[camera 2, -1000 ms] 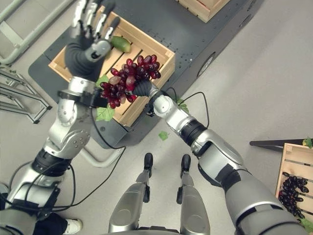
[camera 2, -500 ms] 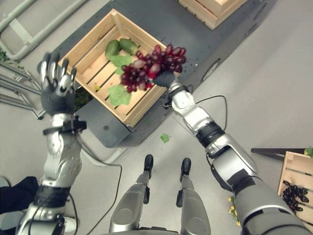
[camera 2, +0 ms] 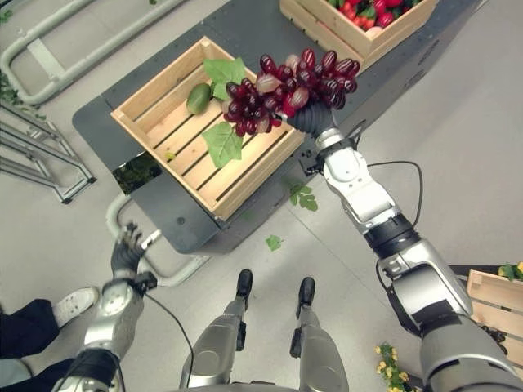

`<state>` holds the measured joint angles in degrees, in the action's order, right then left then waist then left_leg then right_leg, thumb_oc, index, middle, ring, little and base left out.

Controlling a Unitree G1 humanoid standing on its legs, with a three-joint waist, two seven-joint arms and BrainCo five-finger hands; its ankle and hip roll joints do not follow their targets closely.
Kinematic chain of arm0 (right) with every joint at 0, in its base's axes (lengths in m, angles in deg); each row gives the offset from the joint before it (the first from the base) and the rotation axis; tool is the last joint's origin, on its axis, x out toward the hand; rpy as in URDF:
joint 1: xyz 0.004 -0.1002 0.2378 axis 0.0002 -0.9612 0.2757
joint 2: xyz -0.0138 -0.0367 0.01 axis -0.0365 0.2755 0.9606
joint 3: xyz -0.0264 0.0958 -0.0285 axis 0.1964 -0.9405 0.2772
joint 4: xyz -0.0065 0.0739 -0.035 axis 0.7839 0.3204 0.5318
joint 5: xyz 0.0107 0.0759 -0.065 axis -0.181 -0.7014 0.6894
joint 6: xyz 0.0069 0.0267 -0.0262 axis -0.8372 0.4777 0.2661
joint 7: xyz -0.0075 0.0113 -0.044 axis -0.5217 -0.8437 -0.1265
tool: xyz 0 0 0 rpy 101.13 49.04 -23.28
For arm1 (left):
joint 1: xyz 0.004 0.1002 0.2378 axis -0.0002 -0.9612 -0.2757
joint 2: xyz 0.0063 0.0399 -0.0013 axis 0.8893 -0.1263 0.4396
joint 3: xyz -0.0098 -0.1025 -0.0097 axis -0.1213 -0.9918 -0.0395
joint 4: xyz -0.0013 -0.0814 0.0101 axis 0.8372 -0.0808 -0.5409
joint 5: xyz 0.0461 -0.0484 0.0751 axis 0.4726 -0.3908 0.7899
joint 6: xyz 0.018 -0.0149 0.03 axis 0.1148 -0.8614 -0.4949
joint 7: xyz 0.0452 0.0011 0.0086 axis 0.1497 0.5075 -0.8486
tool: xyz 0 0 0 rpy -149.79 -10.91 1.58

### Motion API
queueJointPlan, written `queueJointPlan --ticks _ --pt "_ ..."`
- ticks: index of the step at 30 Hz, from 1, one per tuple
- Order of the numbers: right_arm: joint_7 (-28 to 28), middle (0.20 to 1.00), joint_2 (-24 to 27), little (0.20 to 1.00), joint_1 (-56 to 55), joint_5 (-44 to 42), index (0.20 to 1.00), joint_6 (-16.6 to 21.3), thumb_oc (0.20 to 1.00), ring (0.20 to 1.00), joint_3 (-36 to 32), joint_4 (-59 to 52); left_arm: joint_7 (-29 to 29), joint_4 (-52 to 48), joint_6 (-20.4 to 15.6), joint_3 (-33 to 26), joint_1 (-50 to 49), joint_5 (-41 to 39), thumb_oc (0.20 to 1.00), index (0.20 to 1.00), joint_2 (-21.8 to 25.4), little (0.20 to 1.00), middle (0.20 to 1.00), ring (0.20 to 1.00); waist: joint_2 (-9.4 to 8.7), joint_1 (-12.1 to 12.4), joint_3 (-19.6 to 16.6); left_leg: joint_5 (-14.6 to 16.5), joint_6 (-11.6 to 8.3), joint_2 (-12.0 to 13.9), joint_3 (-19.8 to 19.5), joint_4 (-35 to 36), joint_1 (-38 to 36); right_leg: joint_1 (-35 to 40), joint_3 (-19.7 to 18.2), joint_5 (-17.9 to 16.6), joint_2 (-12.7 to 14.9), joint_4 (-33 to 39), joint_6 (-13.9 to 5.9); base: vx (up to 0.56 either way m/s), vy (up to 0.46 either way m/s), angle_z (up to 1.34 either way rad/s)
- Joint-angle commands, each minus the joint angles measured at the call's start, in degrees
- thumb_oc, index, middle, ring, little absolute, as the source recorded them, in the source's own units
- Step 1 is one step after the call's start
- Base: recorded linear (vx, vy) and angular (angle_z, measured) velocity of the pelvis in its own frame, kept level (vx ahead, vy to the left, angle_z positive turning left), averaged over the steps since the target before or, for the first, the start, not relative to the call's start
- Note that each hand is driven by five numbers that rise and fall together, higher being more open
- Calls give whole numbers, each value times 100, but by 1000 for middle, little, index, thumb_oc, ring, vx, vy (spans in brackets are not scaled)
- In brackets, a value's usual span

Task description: Pick up the fruits from the basket on one side to the basket on the other side

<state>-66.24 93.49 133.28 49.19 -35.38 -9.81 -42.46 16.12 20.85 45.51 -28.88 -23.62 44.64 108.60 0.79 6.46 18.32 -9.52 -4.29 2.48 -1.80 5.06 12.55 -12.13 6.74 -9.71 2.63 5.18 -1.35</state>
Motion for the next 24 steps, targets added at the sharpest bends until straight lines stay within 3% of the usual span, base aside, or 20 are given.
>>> queueJointPlan --ticks 1,5,10,24 --pt "11 200 -44 200 -229 -181 200 578 200 200 -299 -658 89 890 191 229 -13 756 1000 1000 11 1000 1000 1000 -425 -24 -569 665 244 -419 202 -181 -50 70 -86 379 493 -94 -687 46 61 0" --pt "4 200 49 200 -589 -127 200 615 200 200 -472 -992 187 2211 469 150 51 1174 1000 1000 -231 1000 1000 1000 -455 -70 -612 737 290 -477 250 -210 -118 117 -93 352 547 -95 -742 44 56 0" --pt "62 200 105 200 -1141 -120 200 685 200 200 -808 -1349 176 3171 708 -65 35 1594 1000 1000 -361 1000 1000 1000 -503 -103 -656 843 339 -541 295 -241 -214 208 -106 350 620 -106 -800 50 53 0" --pt "232 200 67 200 -3195 137 200 795 200 200 -2094 -1681 152 2822 637 57 147 2284 1000 1000 -282 1000 1000 1000 -551 -430 -732 1110 501 -651 377 -287 -635 397 -158 462 722 -447 -958 55 57 -3"
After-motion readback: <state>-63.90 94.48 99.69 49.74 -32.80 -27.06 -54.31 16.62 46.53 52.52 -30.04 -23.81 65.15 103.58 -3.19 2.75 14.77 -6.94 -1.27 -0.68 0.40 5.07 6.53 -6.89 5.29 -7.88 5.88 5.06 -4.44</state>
